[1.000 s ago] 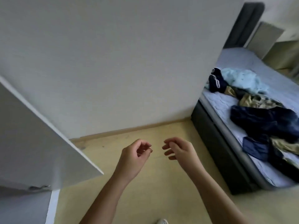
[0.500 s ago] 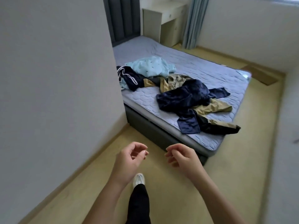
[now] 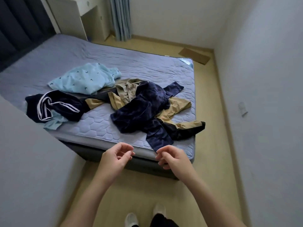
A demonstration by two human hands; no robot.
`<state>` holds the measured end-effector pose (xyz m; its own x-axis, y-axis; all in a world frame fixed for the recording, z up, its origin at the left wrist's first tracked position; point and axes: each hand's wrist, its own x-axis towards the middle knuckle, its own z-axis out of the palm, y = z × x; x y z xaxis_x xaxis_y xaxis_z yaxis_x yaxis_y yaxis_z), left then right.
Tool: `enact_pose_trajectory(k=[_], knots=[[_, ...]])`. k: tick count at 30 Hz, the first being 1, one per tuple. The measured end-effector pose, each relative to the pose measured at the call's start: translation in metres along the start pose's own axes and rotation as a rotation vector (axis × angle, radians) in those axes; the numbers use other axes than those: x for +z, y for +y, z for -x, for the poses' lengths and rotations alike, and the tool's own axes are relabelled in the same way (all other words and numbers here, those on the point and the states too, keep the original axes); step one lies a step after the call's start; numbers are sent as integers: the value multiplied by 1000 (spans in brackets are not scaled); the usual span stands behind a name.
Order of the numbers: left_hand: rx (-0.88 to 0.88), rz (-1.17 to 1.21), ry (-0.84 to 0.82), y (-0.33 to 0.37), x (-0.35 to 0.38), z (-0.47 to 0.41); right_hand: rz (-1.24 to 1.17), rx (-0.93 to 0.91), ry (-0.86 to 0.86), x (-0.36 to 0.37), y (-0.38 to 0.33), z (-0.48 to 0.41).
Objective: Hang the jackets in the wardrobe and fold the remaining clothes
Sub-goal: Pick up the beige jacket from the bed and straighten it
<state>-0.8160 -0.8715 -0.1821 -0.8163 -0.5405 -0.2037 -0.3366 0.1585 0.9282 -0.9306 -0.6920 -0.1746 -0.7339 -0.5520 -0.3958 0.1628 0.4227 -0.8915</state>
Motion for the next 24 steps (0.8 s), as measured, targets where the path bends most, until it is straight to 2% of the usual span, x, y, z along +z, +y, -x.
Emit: enact_pose_trajectory(k=[5,12,20,22,24], knots=[[-4,-86,-20,0,12,-82,-3,54,24,-22,5,-86],[-59,-468,-94,-43,21,-230,-10,197,19,-28,26,-263],[-123,-606,-115,-216,69,-444,217,323,5,-1,140,-463],[-151,-739,-135,-259,85,-485,254,340,37,7,171,-499],[-90,-999,-205,-297,100,-517,305,351,43,17,201,-528]])
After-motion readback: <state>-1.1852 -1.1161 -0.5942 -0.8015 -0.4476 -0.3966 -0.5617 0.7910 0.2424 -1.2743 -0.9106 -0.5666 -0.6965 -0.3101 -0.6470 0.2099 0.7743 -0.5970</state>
